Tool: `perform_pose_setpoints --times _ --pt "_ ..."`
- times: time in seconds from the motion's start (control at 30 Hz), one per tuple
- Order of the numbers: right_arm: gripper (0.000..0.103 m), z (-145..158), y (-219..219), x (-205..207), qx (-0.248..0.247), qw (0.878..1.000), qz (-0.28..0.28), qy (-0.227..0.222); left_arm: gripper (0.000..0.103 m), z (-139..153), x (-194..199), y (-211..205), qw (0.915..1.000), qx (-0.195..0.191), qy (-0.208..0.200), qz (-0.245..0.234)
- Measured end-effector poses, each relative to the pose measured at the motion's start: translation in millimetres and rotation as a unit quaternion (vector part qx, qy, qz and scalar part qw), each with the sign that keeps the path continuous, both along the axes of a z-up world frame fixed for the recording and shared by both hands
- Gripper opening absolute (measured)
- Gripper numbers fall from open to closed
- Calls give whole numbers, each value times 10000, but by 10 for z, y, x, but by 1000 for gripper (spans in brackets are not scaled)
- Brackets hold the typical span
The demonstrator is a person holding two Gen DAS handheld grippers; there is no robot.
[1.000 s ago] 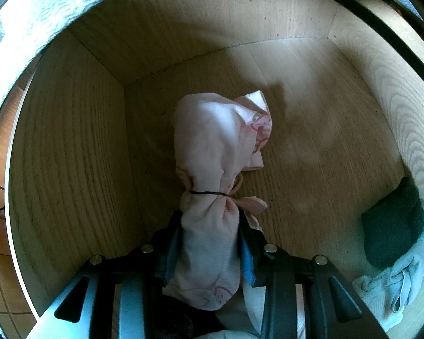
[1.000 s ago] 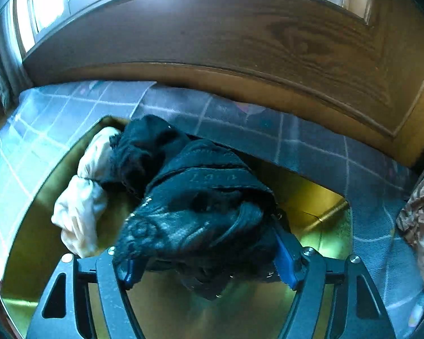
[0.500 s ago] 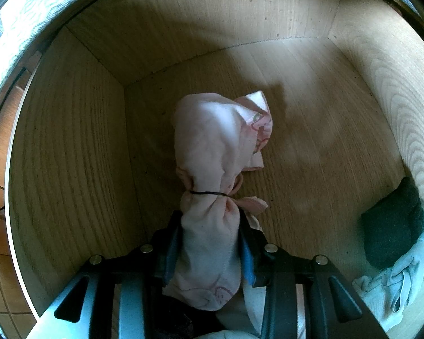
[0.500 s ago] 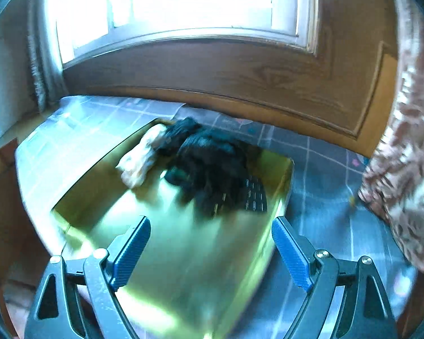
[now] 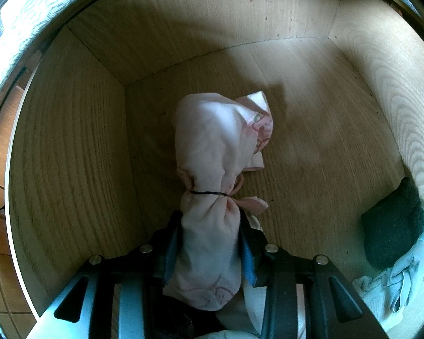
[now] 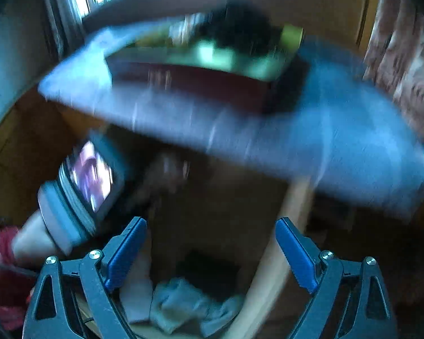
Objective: Take underwear out of drawer
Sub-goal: 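Move the right tool back down into the drawer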
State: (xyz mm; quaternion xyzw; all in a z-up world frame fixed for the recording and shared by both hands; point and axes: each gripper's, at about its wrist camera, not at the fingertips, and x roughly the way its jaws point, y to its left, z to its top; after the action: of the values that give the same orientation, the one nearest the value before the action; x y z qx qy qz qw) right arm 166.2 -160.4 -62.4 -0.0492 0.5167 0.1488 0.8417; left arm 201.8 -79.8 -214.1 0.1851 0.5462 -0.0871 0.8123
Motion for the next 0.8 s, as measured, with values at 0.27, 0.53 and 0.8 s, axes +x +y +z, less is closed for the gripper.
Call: perform_pose_setpoints --times 0.27,0.53,0.8 --pt "93 -720 185 -164 -268 9980 12 567 37 3 13 14 10000 -17 7 31" --pt "93 -871 357 -246 -767 9943 363 644 30 53 18 71 9997 -228 87 -53" --pt "93 -1030 438 -330 -841 9910 652 808 28 245 -29 219 9973 -719 169 -36"
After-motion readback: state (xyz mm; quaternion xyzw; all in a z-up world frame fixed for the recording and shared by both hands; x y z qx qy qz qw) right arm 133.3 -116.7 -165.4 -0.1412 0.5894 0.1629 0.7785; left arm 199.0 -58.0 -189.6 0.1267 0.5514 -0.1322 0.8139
